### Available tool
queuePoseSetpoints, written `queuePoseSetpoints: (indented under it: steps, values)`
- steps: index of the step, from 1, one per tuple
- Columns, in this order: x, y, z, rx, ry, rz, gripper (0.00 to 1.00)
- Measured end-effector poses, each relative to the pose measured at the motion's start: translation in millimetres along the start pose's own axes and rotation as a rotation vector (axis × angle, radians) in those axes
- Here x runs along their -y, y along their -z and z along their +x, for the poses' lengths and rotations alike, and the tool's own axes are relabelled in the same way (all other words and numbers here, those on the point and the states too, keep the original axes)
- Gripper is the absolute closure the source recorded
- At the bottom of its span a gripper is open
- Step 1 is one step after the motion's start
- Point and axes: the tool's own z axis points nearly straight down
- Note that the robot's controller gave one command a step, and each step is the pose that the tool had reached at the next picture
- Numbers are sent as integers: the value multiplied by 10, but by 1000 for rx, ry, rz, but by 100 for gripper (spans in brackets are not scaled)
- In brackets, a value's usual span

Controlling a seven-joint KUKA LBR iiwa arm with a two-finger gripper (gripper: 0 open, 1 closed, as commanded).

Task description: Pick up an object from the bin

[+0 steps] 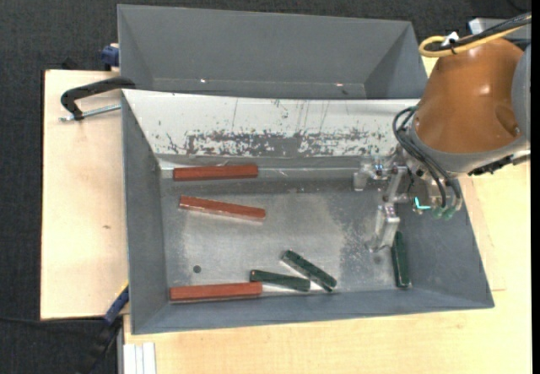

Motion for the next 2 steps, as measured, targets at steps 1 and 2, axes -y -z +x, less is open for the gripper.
queuePoseSetpoints:
  steps: [1,2]
  values:
    - [-1,41,-17,9,2,1,0]
    - [-433,-550,63,13,-33,0,0]
